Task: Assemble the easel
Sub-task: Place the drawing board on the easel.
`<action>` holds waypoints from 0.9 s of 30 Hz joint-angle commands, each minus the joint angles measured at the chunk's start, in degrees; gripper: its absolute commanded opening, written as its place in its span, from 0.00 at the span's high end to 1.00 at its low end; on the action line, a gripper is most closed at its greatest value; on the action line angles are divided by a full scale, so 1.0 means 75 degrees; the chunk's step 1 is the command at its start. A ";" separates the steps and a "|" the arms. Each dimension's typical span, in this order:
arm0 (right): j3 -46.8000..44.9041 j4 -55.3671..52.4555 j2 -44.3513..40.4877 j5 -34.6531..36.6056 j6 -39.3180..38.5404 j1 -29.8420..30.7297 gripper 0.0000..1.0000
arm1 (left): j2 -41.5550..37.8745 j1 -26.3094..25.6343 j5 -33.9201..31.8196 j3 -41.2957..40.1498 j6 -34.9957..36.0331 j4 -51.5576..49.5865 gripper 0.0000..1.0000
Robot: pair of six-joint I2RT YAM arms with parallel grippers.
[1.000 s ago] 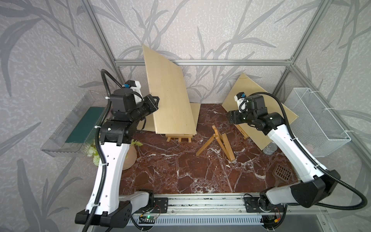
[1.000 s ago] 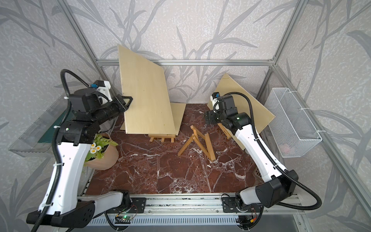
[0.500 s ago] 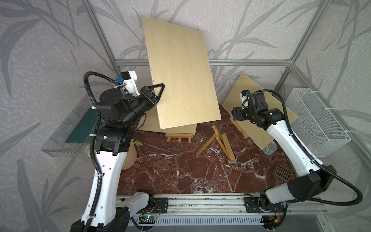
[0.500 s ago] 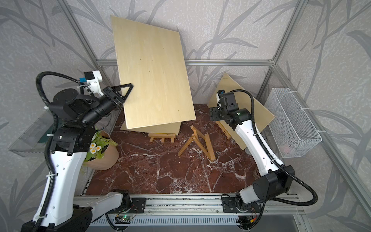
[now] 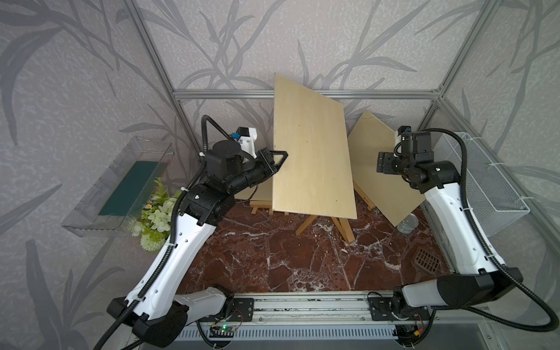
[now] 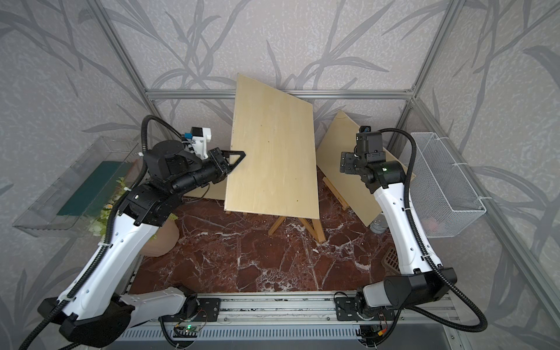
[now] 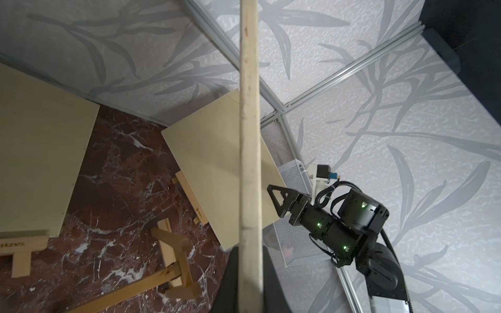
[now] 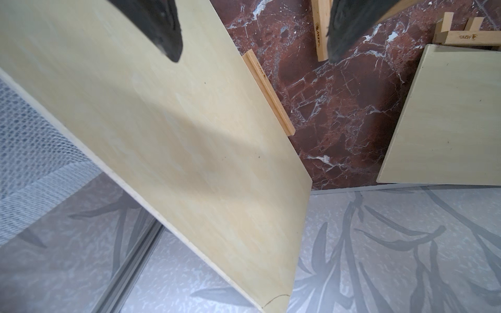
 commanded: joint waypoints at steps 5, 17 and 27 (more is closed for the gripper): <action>0.0246 -0.0567 -0.0140 0.0245 -0.0102 -0.0021 0.17 | 0.0549 -0.1465 -0.2526 0.1824 0.1104 0.0543 1.00; 0.0188 -0.0860 -0.0042 -0.0138 -0.0223 -0.0021 0.17 | 0.2422 -0.2801 -0.4426 0.3489 0.1491 -0.1054 1.00; -0.0415 -0.0773 -0.0249 -0.0530 -0.0172 -0.0021 0.17 | 0.2649 -0.3009 -0.4376 0.3158 0.0811 -0.1334 1.00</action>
